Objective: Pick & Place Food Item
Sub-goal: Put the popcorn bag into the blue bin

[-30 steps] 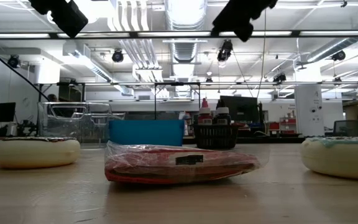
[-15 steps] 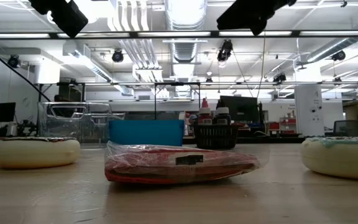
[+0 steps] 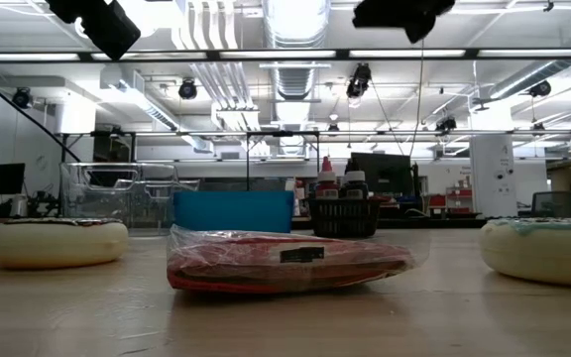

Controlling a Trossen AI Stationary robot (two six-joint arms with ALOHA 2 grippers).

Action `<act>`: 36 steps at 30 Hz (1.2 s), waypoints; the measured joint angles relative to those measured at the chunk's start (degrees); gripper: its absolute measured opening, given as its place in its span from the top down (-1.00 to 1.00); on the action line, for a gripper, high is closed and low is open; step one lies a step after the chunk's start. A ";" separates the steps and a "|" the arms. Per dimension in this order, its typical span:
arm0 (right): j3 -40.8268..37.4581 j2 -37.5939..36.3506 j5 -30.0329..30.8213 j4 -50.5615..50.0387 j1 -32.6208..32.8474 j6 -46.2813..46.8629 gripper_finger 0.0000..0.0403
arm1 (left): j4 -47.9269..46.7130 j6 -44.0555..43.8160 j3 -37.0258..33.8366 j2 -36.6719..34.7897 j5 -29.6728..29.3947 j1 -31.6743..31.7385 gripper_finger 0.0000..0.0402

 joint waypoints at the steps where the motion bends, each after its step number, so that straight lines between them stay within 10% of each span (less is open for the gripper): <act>1: 0.00 0.00 2.09 1.03 0.72 -0.05 0.46 | 0.00 0.00 0.00 0.00 0.00 0.01 0.34; 16: 0.00 0.00 15.01 -4.68 10.84 8.56 0.39 | 0.00 0.02 0.00 0.00 0.00 0.02 0.34; 36: 1.73 1.61 4.73 -11.14 14.45 13.71 0.51 | 0.00 0.01 0.00 0.00 -0.02 0.01 0.34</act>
